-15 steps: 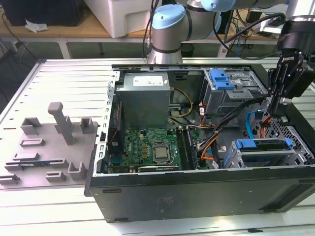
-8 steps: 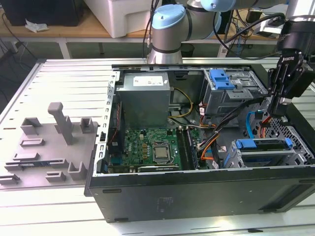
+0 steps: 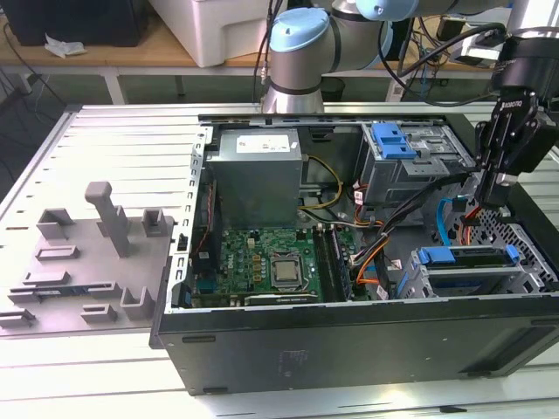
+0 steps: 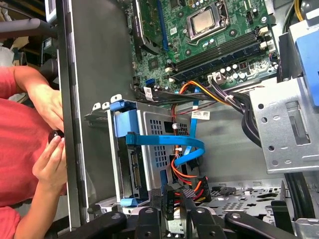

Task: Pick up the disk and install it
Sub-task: 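Insert the first disk wire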

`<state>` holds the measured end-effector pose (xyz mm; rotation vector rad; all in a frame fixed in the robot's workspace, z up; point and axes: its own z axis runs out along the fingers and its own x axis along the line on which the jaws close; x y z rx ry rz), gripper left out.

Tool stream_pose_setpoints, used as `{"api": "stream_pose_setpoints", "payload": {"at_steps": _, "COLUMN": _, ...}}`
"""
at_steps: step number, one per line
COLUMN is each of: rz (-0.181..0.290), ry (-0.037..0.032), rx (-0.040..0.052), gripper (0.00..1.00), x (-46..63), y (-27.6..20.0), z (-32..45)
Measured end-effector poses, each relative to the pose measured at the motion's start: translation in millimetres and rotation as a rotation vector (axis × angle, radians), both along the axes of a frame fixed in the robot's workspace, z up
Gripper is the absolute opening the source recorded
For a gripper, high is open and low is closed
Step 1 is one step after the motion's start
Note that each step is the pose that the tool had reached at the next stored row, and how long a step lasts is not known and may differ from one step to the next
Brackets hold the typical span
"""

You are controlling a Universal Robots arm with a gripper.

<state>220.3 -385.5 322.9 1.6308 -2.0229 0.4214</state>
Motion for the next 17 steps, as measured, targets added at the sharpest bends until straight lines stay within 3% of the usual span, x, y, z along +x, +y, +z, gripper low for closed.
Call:
{"api": "stream_pose_setpoints", "payload": {"at_steps": 2, "rz": 0.000, "ry": 0.0000, "rx": 0.0000, "gripper": 0.27, "x": 0.0, "y": 0.0, "z": 0.0}}
{"api": "stream_pose_setpoints", "payload": {"at_steps": 4, "rz": 0.000, "ry": 0.0000, "rx": 0.0000, "gripper": 0.16, "x": 0.0, "y": 0.0, "z": 0.0}}
{"api": "stream_pose_setpoints", "payload": {"at_steps": 10, "rz": 0.000, "ry": 0.0001, "rx": 0.0001, "gripper": 0.16, "x": -0.1, "y": 0.0, "z": -0.2}}
{"api": "stream_pose_setpoints", "payload": {"at_steps": 17, "rz": 0.000, "ry": -0.0006, "rx": -0.0001, "gripper": 0.16, "x": -7.4, "y": 0.0, "z": 2.6}}
